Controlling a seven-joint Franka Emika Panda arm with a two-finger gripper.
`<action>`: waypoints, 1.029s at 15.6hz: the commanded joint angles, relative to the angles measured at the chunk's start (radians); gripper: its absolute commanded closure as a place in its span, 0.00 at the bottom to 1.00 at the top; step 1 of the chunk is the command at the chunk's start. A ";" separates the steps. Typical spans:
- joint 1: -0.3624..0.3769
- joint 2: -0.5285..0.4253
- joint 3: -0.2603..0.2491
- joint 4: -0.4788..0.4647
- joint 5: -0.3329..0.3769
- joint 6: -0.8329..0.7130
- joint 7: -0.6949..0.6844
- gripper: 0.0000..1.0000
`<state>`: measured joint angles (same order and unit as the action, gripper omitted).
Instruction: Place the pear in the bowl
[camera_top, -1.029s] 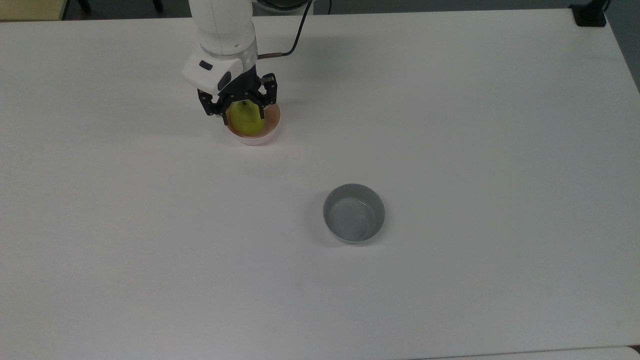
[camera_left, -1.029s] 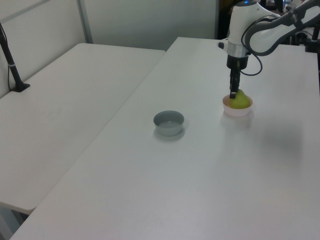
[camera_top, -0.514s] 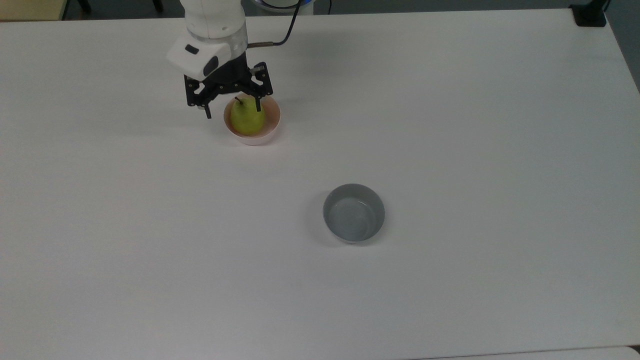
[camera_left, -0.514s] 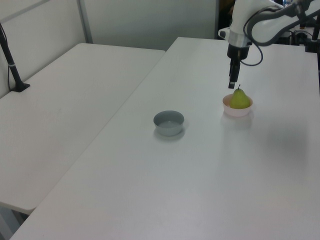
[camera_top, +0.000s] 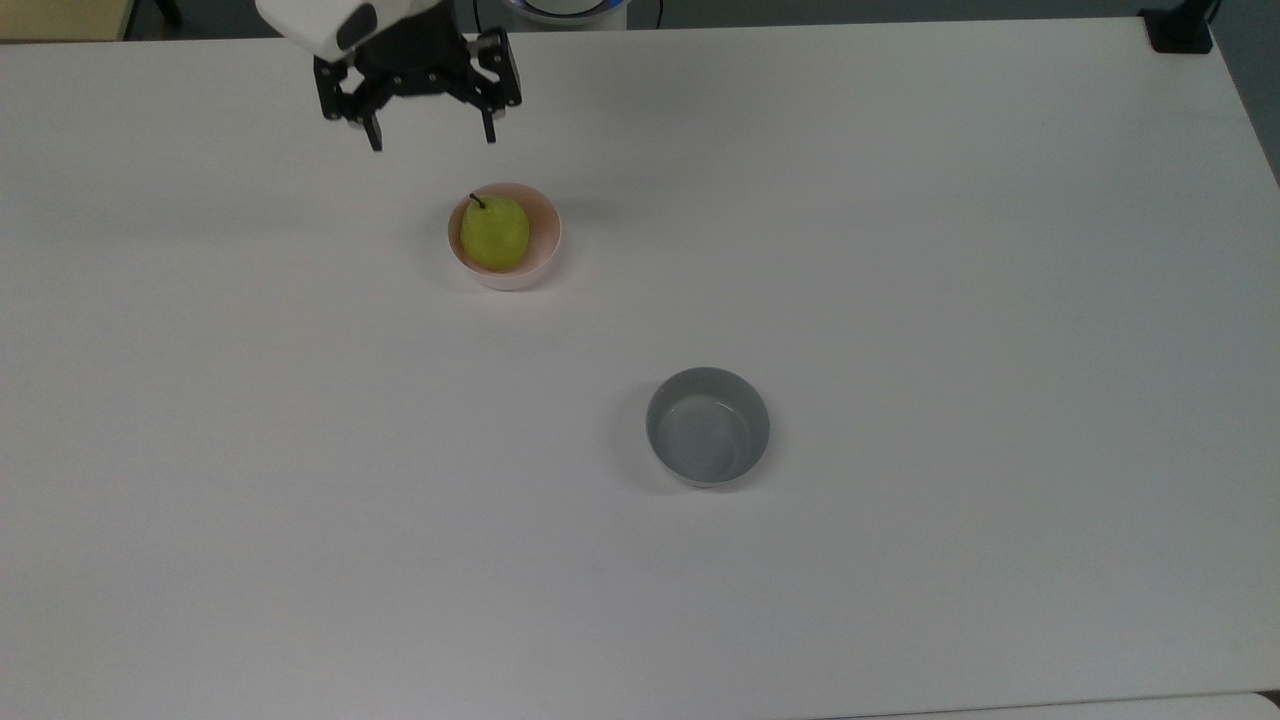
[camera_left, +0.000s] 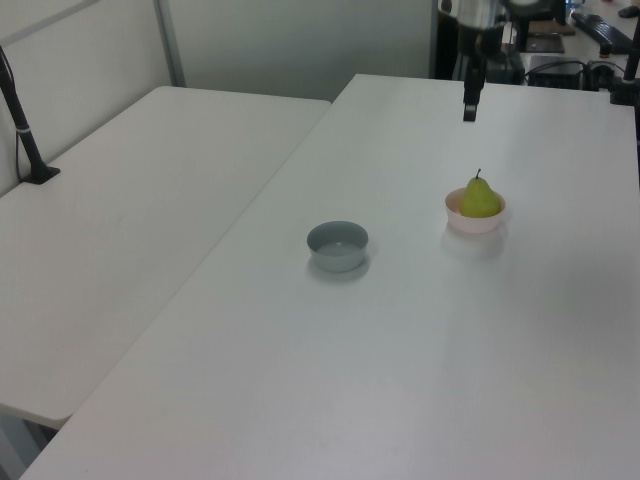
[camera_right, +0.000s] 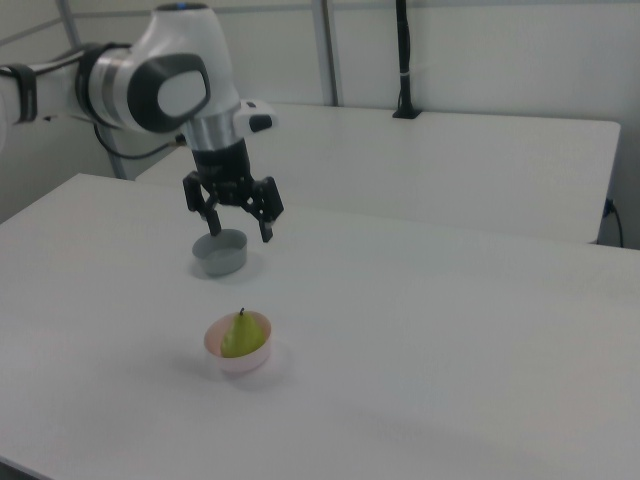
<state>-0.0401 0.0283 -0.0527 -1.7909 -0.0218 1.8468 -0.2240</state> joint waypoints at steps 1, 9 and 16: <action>0.002 0.001 -0.001 0.114 -0.010 -0.138 0.107 0.00; 0.003 -0.036 -0.036 0.200 0.005 -0.181 0.101 0.00; 0.034 -0.047 -0.053 0.171 0.037 -0.156 0.104 0.00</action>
<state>-0.0405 -0.0012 -0.0787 -1.6022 -0.0033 1.6956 -0.1293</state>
